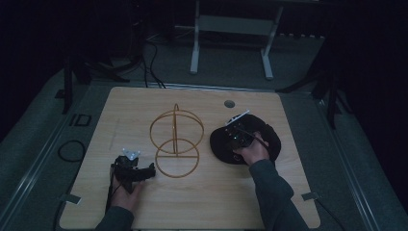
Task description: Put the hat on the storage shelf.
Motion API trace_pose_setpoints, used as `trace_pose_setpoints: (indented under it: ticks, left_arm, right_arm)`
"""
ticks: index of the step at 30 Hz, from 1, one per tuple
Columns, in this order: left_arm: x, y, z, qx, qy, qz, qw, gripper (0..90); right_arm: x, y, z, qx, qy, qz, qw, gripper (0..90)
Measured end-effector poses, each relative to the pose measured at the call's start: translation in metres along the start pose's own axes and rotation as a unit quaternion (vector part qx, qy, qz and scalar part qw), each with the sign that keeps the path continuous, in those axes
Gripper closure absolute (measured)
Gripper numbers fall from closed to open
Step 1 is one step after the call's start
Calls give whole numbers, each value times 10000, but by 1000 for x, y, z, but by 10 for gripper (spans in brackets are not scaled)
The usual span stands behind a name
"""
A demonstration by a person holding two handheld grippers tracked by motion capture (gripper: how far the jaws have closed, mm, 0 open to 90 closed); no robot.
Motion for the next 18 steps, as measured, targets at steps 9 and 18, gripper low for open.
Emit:
trace_pose_setpoints:
  ticks: [9,18]
  left_arm:
    - [0,0,0,8,-1,-8,10000,12]
    - [0,0,0,9,-1,-9,10000,12]
  right_arm:
    - [20,14,-5,272,-92,-32,9996,802]
    - [39,27,-7,411,-143,-86,9990,801]
Point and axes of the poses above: each handheld gripper's, and its own axes: x roughly backward along the jaws, y roughly out of its top, z roughly to its left, the point moved 3 cm from there along -x, roughly forward along the jaws, and after that the axes turned 5 degrees about x, right-handed, at the moved point
